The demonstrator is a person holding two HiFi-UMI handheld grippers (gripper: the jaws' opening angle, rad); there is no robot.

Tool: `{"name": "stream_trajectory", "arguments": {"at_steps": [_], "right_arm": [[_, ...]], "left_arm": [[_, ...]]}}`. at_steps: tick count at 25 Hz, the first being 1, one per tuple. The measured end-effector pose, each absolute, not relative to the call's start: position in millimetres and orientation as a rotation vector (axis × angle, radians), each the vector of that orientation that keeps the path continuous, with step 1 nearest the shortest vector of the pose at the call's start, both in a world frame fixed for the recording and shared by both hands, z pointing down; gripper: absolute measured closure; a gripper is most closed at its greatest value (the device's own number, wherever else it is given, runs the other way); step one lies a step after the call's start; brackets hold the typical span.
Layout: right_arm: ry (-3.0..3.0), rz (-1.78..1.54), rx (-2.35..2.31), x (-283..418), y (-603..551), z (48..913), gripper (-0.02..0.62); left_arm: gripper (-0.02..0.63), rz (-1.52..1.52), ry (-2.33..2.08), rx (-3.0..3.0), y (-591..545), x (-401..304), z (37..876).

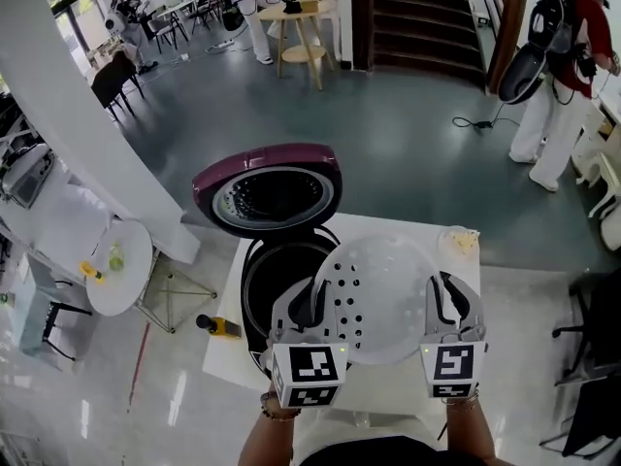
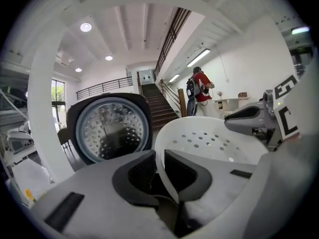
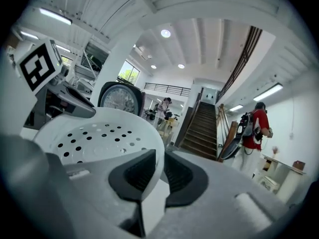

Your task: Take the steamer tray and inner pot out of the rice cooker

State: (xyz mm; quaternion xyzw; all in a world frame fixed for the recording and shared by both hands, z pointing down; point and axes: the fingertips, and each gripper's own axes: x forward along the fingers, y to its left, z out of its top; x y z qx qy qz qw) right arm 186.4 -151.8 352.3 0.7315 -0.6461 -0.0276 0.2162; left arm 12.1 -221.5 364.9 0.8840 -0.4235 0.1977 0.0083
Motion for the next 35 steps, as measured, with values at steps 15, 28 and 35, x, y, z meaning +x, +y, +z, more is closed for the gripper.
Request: {"name": "stream_trajectory", "arguments": {"at_steps": [15, 28, 35], "right_arm": [[-1.620, 0.147, 2.013, 370.0, -61.0, 441.3, 0.549], [-1.822, 0.292, 1.688, 373.8, -144.5, 607.2, 0.551], [-1.807, 0.304, 1.632, 376.2, -177.6, 636.4, 0.551]], "left_arm": [[0.554, 0.591, -1.119, 2.658, -129.4, 194.2, 463.0], [0.554, 0.780, -1.309, 2.328, -175.2, 187.5, 626.3], [0.554, 0.843, -1.341, 2.280, -200.8, 190.3, 662.4]]}}
